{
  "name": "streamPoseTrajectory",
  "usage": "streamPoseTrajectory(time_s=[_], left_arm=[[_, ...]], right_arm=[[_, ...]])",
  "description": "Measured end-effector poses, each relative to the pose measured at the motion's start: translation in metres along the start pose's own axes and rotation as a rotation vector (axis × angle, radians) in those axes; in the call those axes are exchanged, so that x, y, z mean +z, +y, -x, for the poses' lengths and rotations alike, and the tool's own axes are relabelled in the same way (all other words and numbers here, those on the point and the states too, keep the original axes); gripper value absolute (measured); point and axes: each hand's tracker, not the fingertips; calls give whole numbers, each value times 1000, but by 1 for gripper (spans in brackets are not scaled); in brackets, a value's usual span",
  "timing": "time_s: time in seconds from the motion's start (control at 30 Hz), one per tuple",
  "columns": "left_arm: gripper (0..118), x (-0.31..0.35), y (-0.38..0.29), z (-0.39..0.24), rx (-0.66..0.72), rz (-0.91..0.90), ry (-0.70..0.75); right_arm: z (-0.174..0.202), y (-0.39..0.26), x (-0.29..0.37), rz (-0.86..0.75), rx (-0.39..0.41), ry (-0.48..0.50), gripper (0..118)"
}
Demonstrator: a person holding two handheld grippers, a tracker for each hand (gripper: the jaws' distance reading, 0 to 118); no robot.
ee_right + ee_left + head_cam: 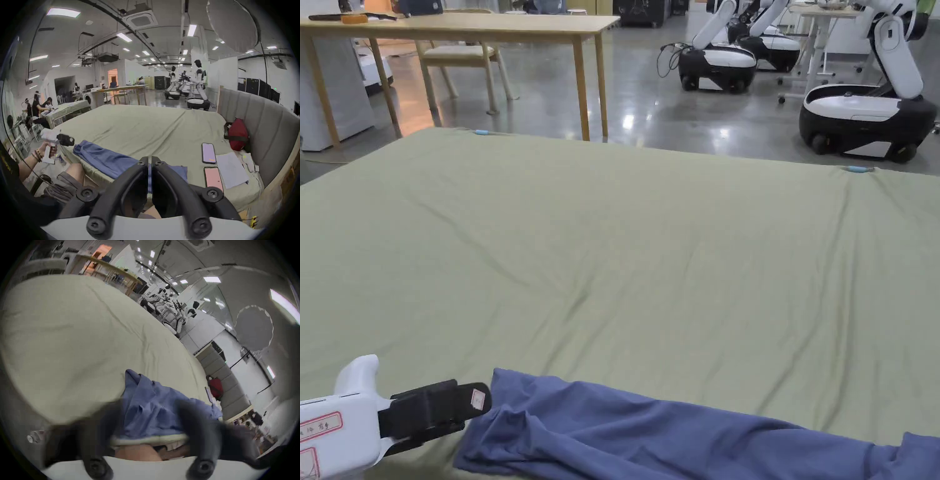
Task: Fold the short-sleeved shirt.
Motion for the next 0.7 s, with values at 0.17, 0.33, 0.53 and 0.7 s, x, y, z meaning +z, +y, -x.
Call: streamPoseTrajectory(time_s=[0.17,0.33,0.53,0.7], left_arm=[[118,-31,5,20,125,70,-49],[117,-60,9,14,80,97,-170],[117,-83,5,-12,-51,180,-162],[22,-80,26,3,-186,163,39]], right_arm=[[6,0,-2,13,-2,16,5],[10,1,-6,22,-18,8,5],[16,0,-7,30,-24,13,5],[17,3,-6,31,-30,-1,5]])
